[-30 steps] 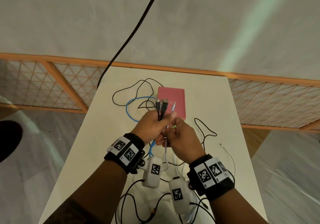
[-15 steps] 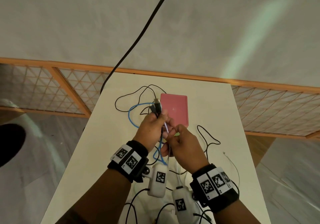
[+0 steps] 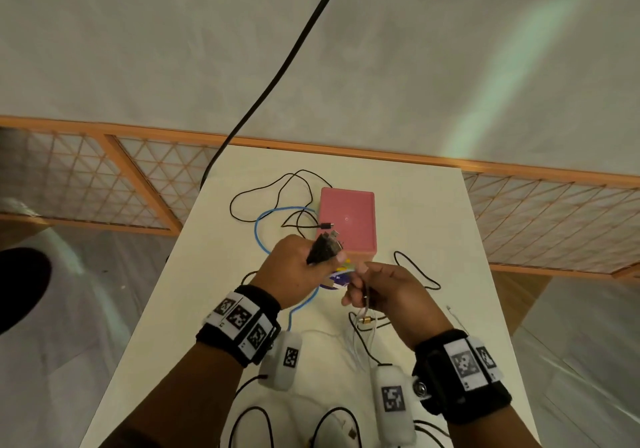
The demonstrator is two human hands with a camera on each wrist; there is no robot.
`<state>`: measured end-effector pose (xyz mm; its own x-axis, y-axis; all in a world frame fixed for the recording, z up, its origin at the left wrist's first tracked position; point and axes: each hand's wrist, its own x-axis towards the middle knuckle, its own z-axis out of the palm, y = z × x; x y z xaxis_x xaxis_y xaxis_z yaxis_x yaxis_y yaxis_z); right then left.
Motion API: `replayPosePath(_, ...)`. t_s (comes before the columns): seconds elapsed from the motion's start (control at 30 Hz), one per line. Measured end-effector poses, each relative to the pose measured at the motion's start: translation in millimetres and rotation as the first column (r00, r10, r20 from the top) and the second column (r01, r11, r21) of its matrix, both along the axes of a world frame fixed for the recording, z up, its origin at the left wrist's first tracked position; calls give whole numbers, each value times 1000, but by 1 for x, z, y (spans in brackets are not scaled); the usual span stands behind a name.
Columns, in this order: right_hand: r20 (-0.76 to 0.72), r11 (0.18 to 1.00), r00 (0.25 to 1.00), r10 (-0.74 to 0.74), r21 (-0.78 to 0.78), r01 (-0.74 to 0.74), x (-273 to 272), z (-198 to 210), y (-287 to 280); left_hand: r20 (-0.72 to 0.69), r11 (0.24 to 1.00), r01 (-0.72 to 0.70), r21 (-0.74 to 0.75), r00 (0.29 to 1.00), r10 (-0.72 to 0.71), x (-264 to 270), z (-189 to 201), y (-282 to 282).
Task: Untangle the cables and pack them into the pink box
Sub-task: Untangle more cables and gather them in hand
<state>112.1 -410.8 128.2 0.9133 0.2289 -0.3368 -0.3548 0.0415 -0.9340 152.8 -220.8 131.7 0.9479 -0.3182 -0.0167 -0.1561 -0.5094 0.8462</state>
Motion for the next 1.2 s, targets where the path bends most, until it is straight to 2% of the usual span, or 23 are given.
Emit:
replayPosePath(0.1, -48, 999, 999, -17, 49, 19, -8, 1, 7, 44, 980, -58, 189, 998, 51, 10, -24, 7)
replayPosePath(0.13, -51, 999, 998, -21, 47, 24, -10, 2, 10, 40, 975, -89, 202, 996, 83, 12, -29, 7)
replayPosePath(0.27, -70, 999, 997, -41, -15, 40, -11, 2, 17, 10, 994, -82, 75, 997, 82, 3, -25, -3)
replayPosePath(0.33, -107, 999, 994, -7, -43, 2, -10, 2, 19, -77, 995, -96, -19, 993, 95, 0, -17, -10)
replayPosePath(0.4, -134, 998, 990, 43, -48, -50, -11, 5, 21, -224, 934, -324, -151, 931, 287, 9, -17, -11)
replayPosePath(0.47, -123, 994, 991, 60, -81, -70, -13, 8, 24, -393, 790, -528, -312, 829, 398, 22, -17, -3)
replayPosePath(0.5, -104, 992, 993, 51, -106, -62, -14, 8, 25, -456, 757, -545, -360, 811, 367, 27, -18, 2)
replayPosePath(0.57, -60, 987, 998, 6, -160, -16, -12, 5, 28, -516, 814, -445, -374, 829, 216, 24, -16, 6)
replayPosePath(0.63, -28, 980, 999, -31, -199, 25, -9, 1, 31, -506, 912, -243, -331, 861, 46, 10, -15, -2)
replayPosePath(0.7, -23, 977, 999, -26, -213, 20, -8, -2, 33, -424, 944, -191, -268, 904, 62, 2, -15, -12)
replayPosePath(0.73, -28, 978, 1000, -9, -210, 3, -8, -3, 33, -390, 929, -274, -248, 906, 163, 4, -15, -14)
replayPosePath(0.77, -36, 978, 999, 13, -206, -20, -8, -3, 33, -388, 877, -417, -238, 869, 307, 9, -17, -14)
replayPosePath(0.8, -44, 977, 998, 34, -209, -42, -10, -2, 32, -418, 788, -560, -255, 799, 432, 16, -20, -10)
replayPosePath(0.83, -49, 975, 998, 43, -216, -53, -10, -2, 32, -451, 716, -636, -288, 750, 484, 23, -21, -5)
replayPosePath(0.87, -49, 974, 998, 38, -221, -48, -10, -1, 31, -466, 704, -636, -314, 750, 470, 25, -20, -1)
replayPosePath(0.9, -49, 975, 999, 21, -220, -31, -10, -2, 31, -460, 764, -569, -304, 790, 405, 22, -19, 1)
replayPosePath(0.97, -43, 978, 999, -27, -207, 18, -7, -5, 31, -395, 932, -285, -224, 901, 181, 6, -10, -4)
replayPosePath(1.0, -48, 979, 998, -37, -200, 26, -7, -6, 32, -349, 962, -190, -196, 930, 113, -2, -7, -9)
replayPosePath(1.03, -57, 981, 998, -32, -192, 21, -6, -6, 32, -293, 963, -205, -177, 945, 147, -3, -5, -12)
replayPosePath(1.07, -66, 983, 998, -20, -183, 7, -7, -6, 33, -275, 933, -317, -172, 925, 264, 2, -6, -14)
replayPosePath(1.13, -81, 983, 997, 7, -184, -22, -8, -4, 31, -331, 785, -588, -194, 793, 512, 22, -21, -6)
replayPosePath(1.17, -85, 981, 996, 5, -194, -22, -8, -4, 30, -388, 750, -625, -215, 760, 522, 27, -26, -1)
replayPosePath(1.2, -83, 980, 996, -9, -201, -8, -7, -4, 30, -440, 781, -585, -220, 774, 456, 27, -28, 2)
